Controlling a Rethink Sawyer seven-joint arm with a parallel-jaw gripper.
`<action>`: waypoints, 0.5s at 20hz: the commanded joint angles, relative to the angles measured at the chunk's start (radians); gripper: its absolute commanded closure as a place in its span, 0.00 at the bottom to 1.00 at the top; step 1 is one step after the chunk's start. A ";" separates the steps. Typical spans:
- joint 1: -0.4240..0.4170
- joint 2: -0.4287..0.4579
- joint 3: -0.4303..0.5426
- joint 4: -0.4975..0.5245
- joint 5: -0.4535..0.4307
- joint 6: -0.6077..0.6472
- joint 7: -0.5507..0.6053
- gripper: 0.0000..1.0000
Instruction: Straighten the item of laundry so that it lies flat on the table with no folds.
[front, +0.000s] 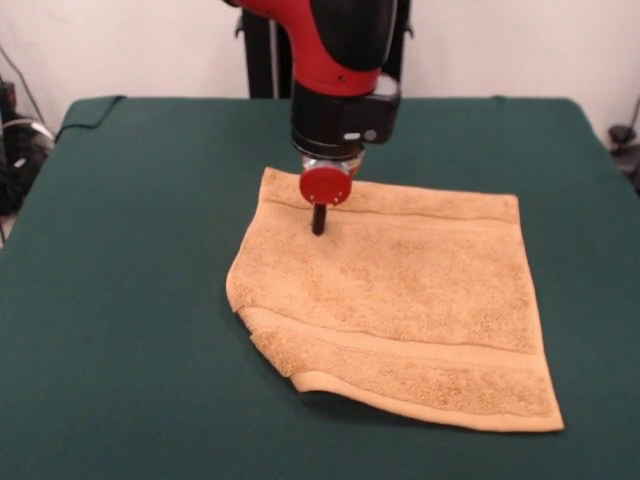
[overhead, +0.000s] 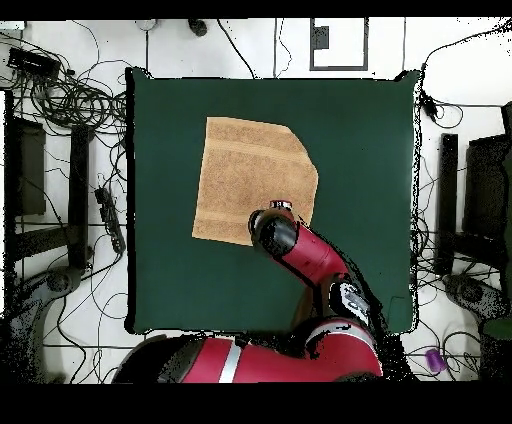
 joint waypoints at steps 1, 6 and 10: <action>0.008 0.099 0.187 0.051 0.072 0.051 0.171 1.00; 0.160 0.137 0.085 0.001 0.141 0.077 0.257 1.00; 0.426 0.257 -0.195 -0.150 0.219 0.285 0.376 1.00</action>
